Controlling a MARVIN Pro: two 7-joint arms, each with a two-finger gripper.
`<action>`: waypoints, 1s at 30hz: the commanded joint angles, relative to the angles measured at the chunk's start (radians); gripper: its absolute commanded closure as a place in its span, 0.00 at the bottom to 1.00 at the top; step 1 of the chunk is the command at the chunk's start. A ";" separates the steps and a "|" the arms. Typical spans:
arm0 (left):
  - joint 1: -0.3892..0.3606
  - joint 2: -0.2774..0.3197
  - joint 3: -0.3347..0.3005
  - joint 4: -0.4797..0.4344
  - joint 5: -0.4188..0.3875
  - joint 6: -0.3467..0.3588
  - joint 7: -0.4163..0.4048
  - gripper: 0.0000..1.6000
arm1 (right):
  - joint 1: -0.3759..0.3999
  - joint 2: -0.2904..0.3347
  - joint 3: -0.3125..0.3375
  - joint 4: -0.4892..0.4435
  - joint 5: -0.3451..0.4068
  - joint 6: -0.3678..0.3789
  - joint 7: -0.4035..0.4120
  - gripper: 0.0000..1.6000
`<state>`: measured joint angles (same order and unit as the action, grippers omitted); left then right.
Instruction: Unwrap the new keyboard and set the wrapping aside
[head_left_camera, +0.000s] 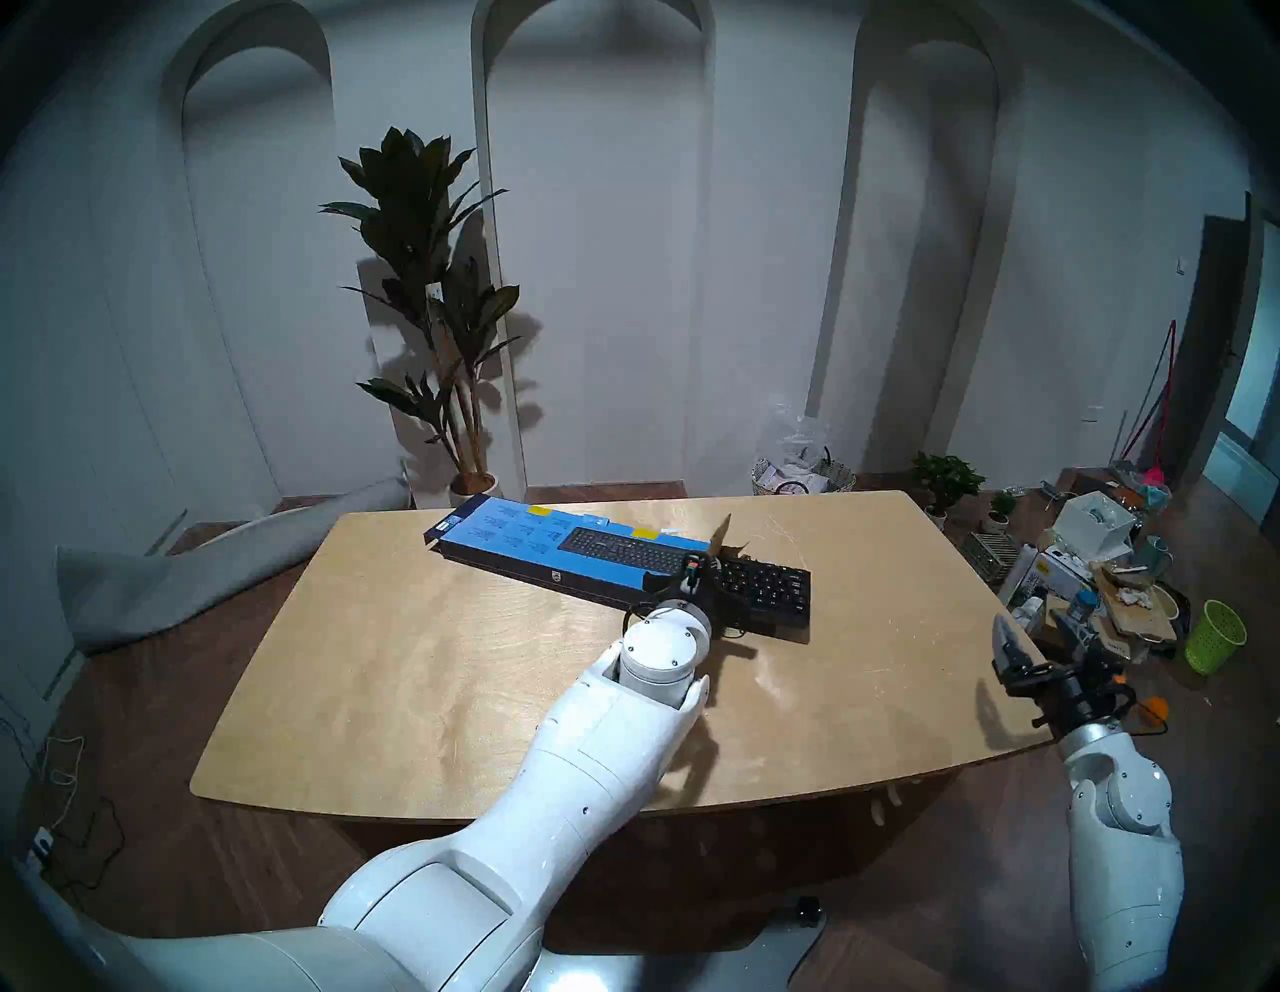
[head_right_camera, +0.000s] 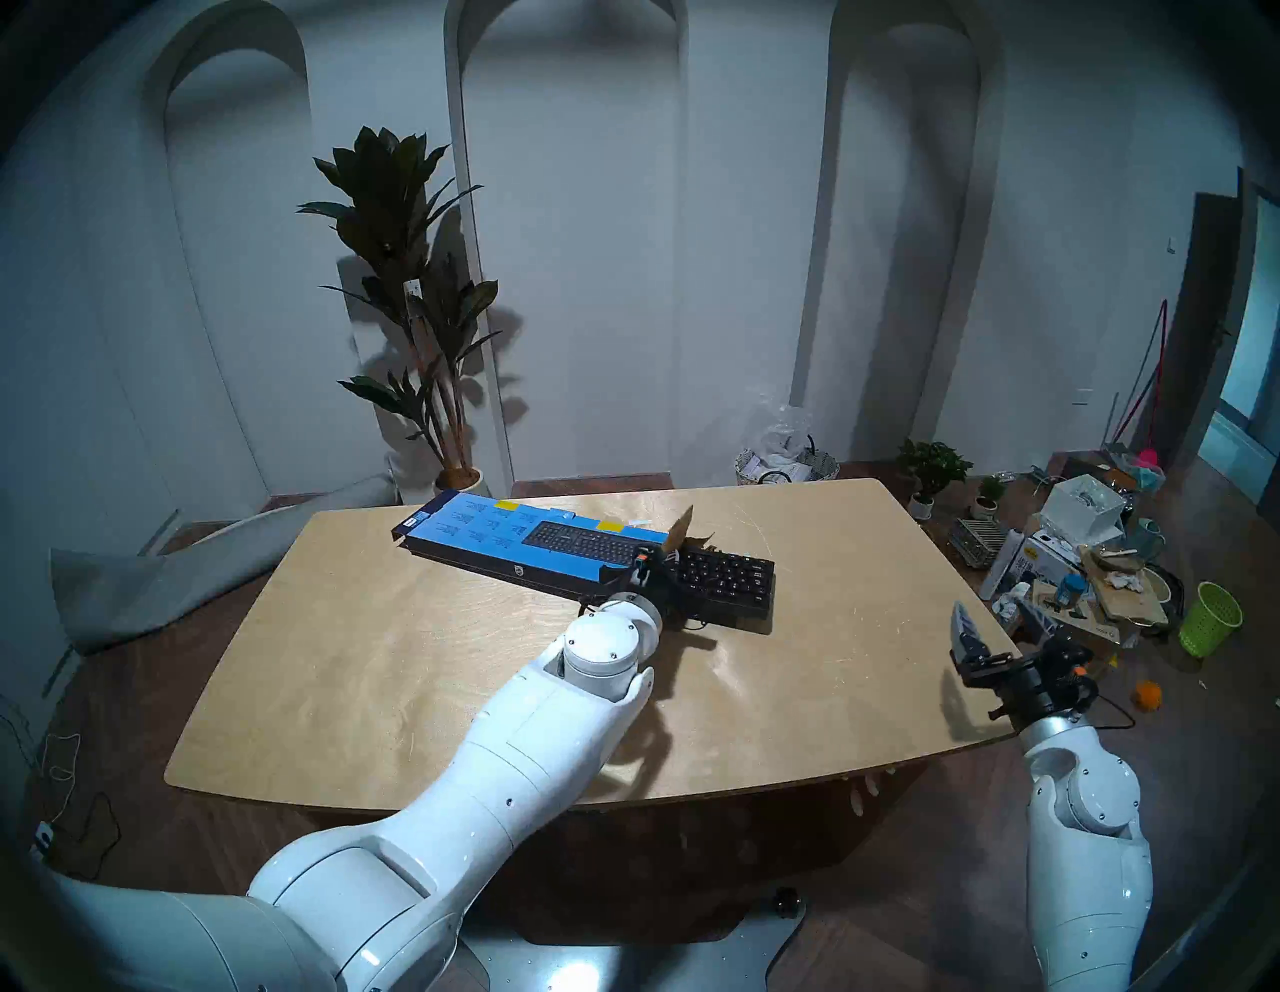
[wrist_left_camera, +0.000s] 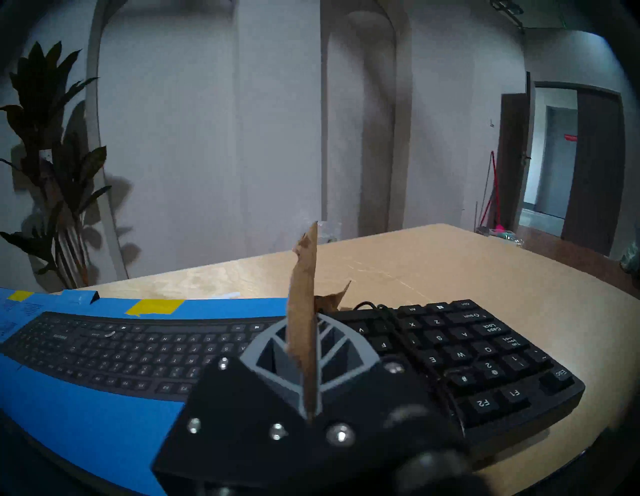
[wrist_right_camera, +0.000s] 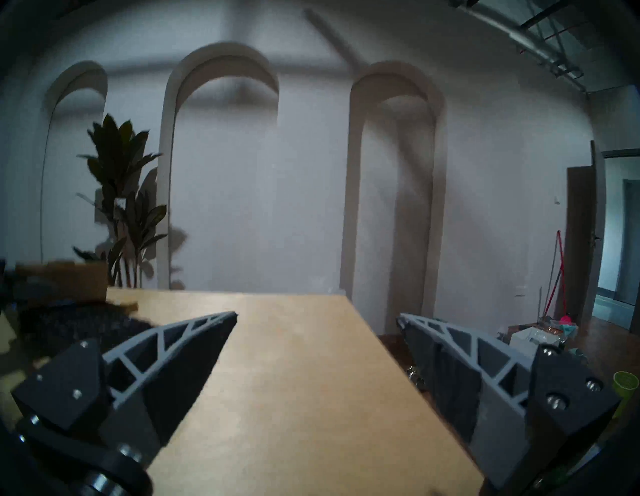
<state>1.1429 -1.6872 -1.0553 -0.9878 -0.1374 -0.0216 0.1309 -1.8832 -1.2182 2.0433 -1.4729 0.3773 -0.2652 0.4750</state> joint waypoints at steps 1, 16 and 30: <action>-0.028 -0.020 -0.005 -0.109 -0.013 -0.043 -0.016 1.00 | 0.074 0.109 0.023 0.028 -0.095 -0.019 0.046 0.00; 0.025 -0.002 0.008 -0.192 -0.035 -0.035 -0.034 1.00 | 0.231 0.270 -0.096 0.032 -0.324 -0.065 0.160 0.00; 0.031 0.019 -0.002 -0.229 -0.055 -0.037 -0.033 1.00 | 0.359 0.343 -0.244 0.034 -0.498 -0.150 0.233 0.00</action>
<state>1.2019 -1.6704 -1.0459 -1.1526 -0.1955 -0.0359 0.0965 -1.6210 -0.9273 1.8379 -1.4264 -0.0746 -0.3690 0.6975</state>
